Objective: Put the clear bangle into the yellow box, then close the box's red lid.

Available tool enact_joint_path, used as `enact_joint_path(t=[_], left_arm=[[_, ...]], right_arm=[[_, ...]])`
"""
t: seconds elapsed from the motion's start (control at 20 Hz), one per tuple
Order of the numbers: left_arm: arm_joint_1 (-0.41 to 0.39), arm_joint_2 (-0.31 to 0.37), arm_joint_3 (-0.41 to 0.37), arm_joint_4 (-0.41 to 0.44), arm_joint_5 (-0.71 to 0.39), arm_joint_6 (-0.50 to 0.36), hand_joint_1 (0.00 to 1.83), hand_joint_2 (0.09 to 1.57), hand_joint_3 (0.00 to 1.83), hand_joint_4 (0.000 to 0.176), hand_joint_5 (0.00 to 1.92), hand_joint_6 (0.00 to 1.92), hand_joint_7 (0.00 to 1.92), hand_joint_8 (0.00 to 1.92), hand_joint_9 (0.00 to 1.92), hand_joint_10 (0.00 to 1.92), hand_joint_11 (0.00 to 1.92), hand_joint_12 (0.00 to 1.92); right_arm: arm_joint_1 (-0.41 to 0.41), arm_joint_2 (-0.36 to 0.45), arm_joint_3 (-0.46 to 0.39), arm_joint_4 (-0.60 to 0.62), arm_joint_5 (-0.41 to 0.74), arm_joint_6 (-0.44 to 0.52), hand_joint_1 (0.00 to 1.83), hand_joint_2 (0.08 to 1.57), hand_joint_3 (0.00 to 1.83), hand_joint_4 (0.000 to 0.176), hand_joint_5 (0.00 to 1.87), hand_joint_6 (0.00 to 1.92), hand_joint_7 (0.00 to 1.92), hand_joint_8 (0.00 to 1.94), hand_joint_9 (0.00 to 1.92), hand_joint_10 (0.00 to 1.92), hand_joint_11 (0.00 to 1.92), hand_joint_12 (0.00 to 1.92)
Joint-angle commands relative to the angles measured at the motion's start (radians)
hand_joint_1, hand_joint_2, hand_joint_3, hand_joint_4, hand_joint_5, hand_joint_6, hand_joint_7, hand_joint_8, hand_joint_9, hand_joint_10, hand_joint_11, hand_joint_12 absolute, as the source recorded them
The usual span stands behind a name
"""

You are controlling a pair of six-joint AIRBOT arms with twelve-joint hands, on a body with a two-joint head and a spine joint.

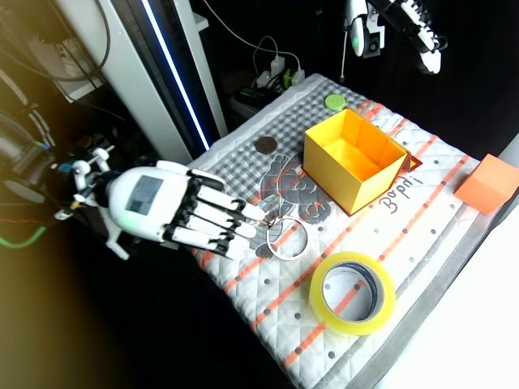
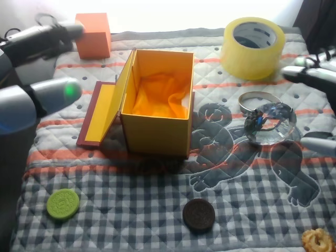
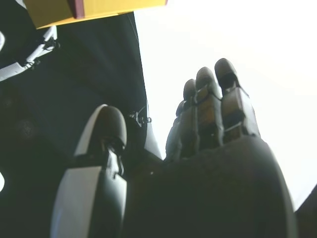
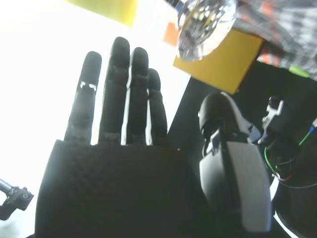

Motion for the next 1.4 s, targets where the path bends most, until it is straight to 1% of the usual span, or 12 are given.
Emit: enact_joint_path(t=[0.0,0.35,0.5,0.6,0.65,0.7,0.95,1.0,1.05,1.15,1.25,1.35], left_arm=[[-0.008,-0.005,0.007,0.008,-0.111,-0.011,0.28,1.21,0.01,0.165,0.42,0.0,0.45,0.0,0.4,0.02,0.0,0.52],[-0.008,-0.01,0.011,0.009,-0.102,-0.016,0.28,1.21,0.0,0.16,0.45,0.0,0.49,0.0,0.45,0.01,0.0,0.64],[-0.008,-0.013,0.011,0.01,-0.1,-0.019,0.3,1.21,0.0,0.167,0.43,0.0,0.49,0.0,0.46,0.0,0.0,0.59],[-0.007,-0.015,0.013,0.01,-0.095,-0.032,0.3,1.21,0.0,0.17,0.4,0.0,0.49,0.0,0.45,0.0,0.0,0.55],[-0.006,-0.016,0.015,0.01,-0.093,-0.037,0.35,1.19,0.0,0.168,0.4,0.0,0.49,0.01,0.46,0.01,0.0,0.54],[-0.004,-0.017,0.016,0.01,-0.092,-0.042,0.34,1.19,0.0,0.17,0.39,0.0,0.5,0.0,0.46,0.01,0.0,0.54],[0.006,-0.019,0.016,0.009,-0.092,-0.051,0.32,1.18,0.0,0.176,0.34,0.0,0.48,0.0,0.47,0.0,0.0,0.57],[0.006,-0.02,0.016,0.009,-0.091,-0.052,0.32,1.18,0.0,0.176,0.32,0.0,0.47,0.0,0.45,0.0,0.0,0.56],[0.006,-0.021,0.016,0.009,-0.091,-0.052,0.31,1.2,0.0,0.176,0.29,0.0,0.45,0.0,0.45,0.0,0.0,0.56],[0.006,-0.024,0.019,0.009,-0.09,-0.053,0.3,1.2,0.0,0.176,0.3,0.0,0.45,0.0,0.45,0.0,0.0,0.5],[0.006,-0.026,0.021,0.009,-0.089,-0.053,0.32,1.2,0.0,0.176,0.29,0.0,0.43,0.0,0.44,0.01,0.0,0.42],[0.006,-0.029,0.026,0.008,-0.086,-0.054,0.37,1.19,0.0,0.167,0.35,0.01,0.46,0.0,0.46,0.01,0.0,0.44]], right_arm=[[0.024,-0.008,0.011,-0.001,0.097,0.005,0.64,1.06,0.01,0.104,0.24,0.0,0.19,0.0,0.15,0.0,0.0,0.35],[0.137,-0.121,0.118,-0.036,-0.126,0.005,0.73,1.03,0.0,0.161,0.32,0.0,0.27,0.0,0.28,0.0,0.01,0.66],[0.143,-0.136,0.14,-0.034,-0.174,0.005,0.9,1.05,0.0,0.002,0.54,0.01,0.62,0.01,0.64,0.04,0.24,0.95],[0.148,-0.153,0.154,-0.028,-0.198,0.005,0.98,1.06,0.0,0.0,0.75,0.01,0.92,0.03,0.89,0.06,0.39,1.04],[0.15,-0.159,0.16,-0.028,-0.208,0.005,1.21,1.08,0.0,0.0,0.89,0.73,1.14,0.59,1.07,0.05,0.56,1.09],[0.152,-0.163,0.162,-0.028,-0.213,0.005,1.25,1.09,0.0,0.0,0.91,0.88,1.16,0.79,1.19,0.08,0.67,1.15],[0.195,-0.13,0.128,-0.079,-0.153,0.006,1.26,1.1,0.0,0.0,0.9,0.96,1.14,0.88,1.35,0.12,0.78,1.11],[0.213,-0.115,0.114,-0.099,-0.123,0.01,1.35,1.12,0.0,0.0,0.82,1.02,1.03,0.88,1.04,1.01,0.71,1.13],[0.229,-0.106,0.106,-0.124,-0.09,0.023,1.37,1.13,0.0,0.0,0.79,1.13,0.97,0.89,0.98,1.19,0.7,1.08],[0.266,-0.099,0.103,-0.17,-0.038,0.06,1.24,1.13,0.0,0.0,0.82,1.16,1.08,0.87,1.2,0.3,0.92,0.81],[0.303,-0.104,0.103,-0.191,-0.005,0.073,1.27,1.1,0.0,0.0,0.94,0.86,1.12,0.93,1.37,0.25,1.02,1.07],[0.372,-0.134,0.11,-0.218,0.032,0.074,1.27,1.1,0.0,0.0,0.9,0.98,1.18,0.78,1.34,0.1,1.09,0.76]])
